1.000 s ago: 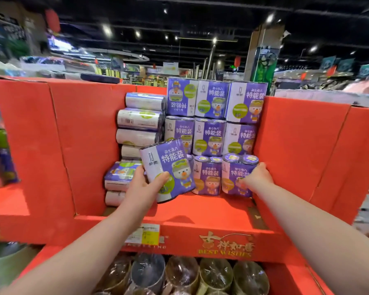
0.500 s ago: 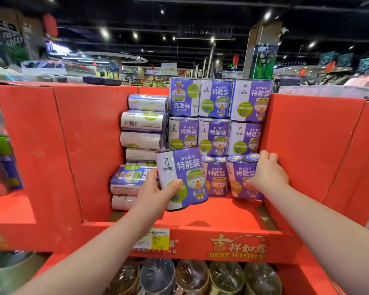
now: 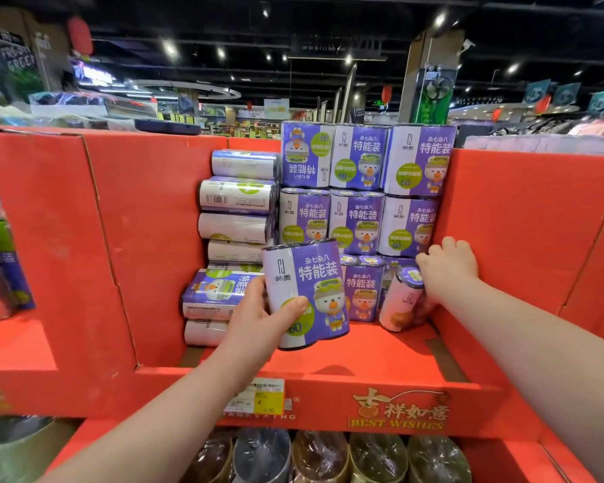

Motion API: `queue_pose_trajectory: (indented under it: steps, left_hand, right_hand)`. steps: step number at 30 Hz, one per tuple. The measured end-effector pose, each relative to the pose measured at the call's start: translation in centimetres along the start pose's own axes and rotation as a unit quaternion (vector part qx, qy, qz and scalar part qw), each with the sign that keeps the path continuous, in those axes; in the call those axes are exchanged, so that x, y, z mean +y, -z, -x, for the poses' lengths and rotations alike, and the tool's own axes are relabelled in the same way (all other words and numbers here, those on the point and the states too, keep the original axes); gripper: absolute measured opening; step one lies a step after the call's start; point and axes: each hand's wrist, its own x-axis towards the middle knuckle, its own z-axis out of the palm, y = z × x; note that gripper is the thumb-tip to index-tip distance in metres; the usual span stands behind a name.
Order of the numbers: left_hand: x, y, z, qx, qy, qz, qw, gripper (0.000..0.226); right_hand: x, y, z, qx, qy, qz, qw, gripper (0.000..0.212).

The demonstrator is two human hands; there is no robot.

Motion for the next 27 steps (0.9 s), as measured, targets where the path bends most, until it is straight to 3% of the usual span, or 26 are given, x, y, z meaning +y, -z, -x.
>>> queue_pose_trajectory:
  steps: [5, 9, 14, 21, 24, 27]
  left_hand:
    - [-0.2, 0.1, -0.1, -0.002, 0.004, 0.01, 1.0, 0.036]
    - [-0.2, 0.2, -0.2, -0.004, 0.002, 0.003, 1.0, 0.056]
    - [-0.3, 0.0, -0.3, -0.015, 0.011, 0.013, 1.0, 0.053]
    - [-0.3, 0.0, 0.0, -0.02, 0.009, 0.013, 1.0, 0.058]
    - [-0.3, 0.0, 0.0, -0.016, 0.006, 0.006, 1.0, 0.062]
    - [-0.4, -0.1, 0.0, -0.014, 0.006, 0.005, 1.0, 0.052]
  right_hand:
    - [-0.9, -0.1, -1.3, 0.013, -0.025, -0.018, 0.999, 0.036]
    - [-0.7, -1.2, -1.5, 0.029, 0.023, -0.05, 0.998, 0.034]
    - [-1.6, -1.7, -1.2, 0.051, -0.024, -0.056, 0.997, 0.03]
    - [-2.1, -1.5, -1.2, 0.041, -0.042, -0.056, 0.997, 0.035]
    - [-1.6, -1.3, -1.6, 0.011, -0.024, -0.156, 0.987, 0.066]
    - [-2.4, -1.5, -1.5, 0.029, -0.001, -0.15, 0.988, 0.051]
